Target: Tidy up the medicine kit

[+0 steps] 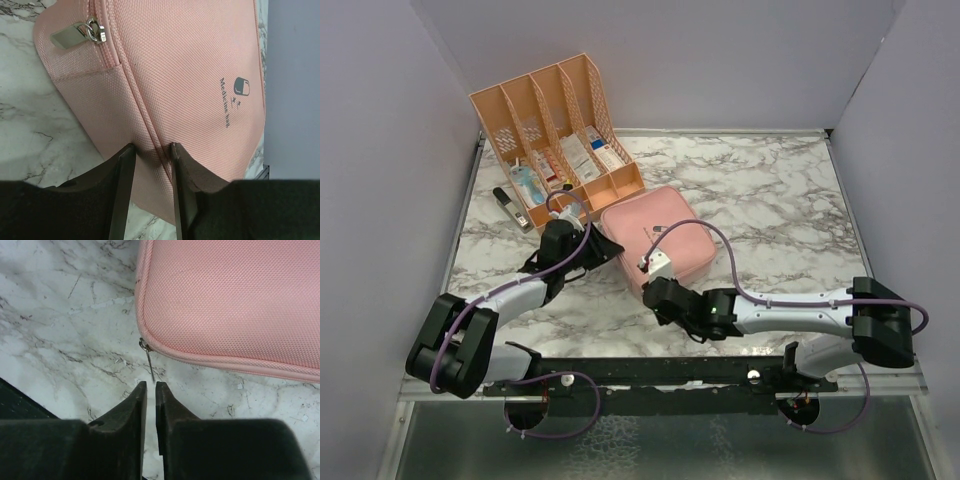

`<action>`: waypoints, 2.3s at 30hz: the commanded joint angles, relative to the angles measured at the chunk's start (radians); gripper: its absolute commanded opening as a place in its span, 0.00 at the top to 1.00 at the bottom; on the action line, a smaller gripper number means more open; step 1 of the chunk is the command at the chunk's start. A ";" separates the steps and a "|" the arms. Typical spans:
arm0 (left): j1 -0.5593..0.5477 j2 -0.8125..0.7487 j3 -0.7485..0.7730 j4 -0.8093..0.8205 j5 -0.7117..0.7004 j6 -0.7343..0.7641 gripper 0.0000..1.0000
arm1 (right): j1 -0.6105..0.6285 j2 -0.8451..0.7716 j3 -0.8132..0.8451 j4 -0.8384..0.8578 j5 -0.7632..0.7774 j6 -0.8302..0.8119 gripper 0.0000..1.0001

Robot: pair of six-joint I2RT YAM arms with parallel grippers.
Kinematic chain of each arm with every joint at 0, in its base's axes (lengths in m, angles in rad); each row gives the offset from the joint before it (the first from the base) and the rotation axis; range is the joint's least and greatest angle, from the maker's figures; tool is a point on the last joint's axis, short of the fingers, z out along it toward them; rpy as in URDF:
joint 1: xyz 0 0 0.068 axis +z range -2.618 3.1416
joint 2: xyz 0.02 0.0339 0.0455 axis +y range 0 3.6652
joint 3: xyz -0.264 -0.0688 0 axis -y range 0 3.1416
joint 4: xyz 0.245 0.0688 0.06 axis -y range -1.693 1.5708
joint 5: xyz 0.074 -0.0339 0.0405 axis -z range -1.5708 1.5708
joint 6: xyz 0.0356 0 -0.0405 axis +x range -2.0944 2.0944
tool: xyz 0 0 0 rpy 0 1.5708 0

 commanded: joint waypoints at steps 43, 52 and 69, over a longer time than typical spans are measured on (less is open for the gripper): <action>0.011 0.028 0.010 -0.037 0.021 0.025 0.68 | -0.001 0.222 0.216 -0.043 0.165 0.466 0.76; 0.012 0.019 -0.006 -0.037 0.027 0.017 0.70 | -0.001 0.309 0.263 -0.086 0.242 0.523 0.78; 0.012 0.018 -0.001 -0.036 0.013 0.017 0.71 | -0.001 0.294 0.269 -0.127 0.265 0.407 0.99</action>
